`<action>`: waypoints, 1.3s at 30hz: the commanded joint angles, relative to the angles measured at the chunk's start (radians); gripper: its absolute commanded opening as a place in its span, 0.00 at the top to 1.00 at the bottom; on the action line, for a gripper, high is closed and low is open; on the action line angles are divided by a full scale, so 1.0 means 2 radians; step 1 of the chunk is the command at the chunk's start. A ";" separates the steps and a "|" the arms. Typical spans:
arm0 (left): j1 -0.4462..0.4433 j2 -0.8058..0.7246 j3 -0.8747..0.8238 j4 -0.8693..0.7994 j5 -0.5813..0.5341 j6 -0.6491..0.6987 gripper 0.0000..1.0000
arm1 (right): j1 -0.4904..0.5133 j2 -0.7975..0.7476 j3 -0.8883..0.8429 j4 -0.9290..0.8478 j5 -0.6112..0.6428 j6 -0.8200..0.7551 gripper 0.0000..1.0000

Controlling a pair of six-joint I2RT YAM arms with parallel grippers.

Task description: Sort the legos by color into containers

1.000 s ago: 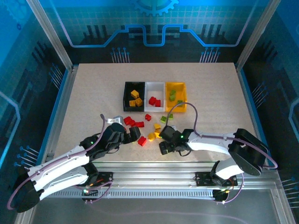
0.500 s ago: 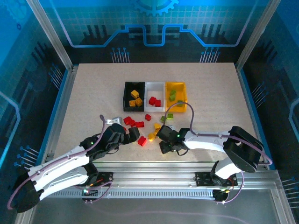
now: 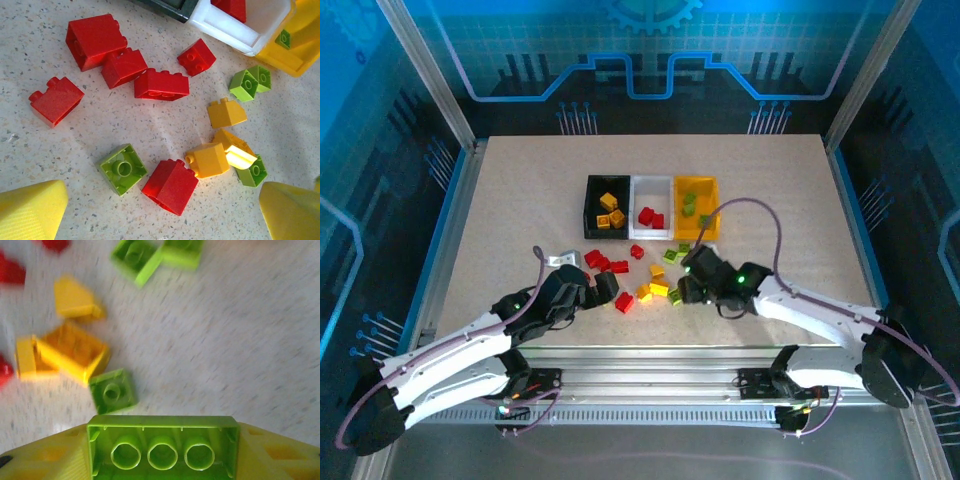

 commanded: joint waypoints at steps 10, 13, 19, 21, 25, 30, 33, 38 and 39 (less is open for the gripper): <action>0.004 0.014 0.005 -0.019 -0.009 0.003 0.01 | -0.177 0.240 0.266 0.034 -0.040 -0.071 0.38; 0.006 0.014 0.005 -0.022 -0.006 0.004 0.01 | -0.192 0.299 0.324 0.015 -0.034 -0.072 0.38; 0.008 0.015 0.005 -0.026 -0.005 0.006 0.01 | -0.207 0.369 0.397 -0.011 -0.042 -0.066 0.24; 0.011 0.017 0.006 -0.028 -0.004 0.008 0.01 | -0.208 0.373 0.410 -0.011 -0.048 -0.066 0.19; 0.014 0.026 0.011 -0.030 0.002 0.015 0.01 | -0.204 0.362 0.421 -0.010 -0.058 -0.066 0.16; 0.024 0.060 0.023 -0.030 0.012 0.028 0.06 | -0.183 0.305 0.360 0.017 -0.065 -0.068 0.16; 0.035 0.116 0.036 -0.018 0.030 0.035 0.12 | -0.164 0.268 0.306 0.040 -0.062 -0.068 0.16; 0.048 0.208 0.062 0.022 0.052 0.024 0.23 | -0.147 0.222 0.236 0.069 -0.067 -0.060 0.16; 0.049 0.221 0.065 0.031 0.051 0.022 0.24 | -0.146 0.215 0.227 0.071 -0.067 -0.061 0.17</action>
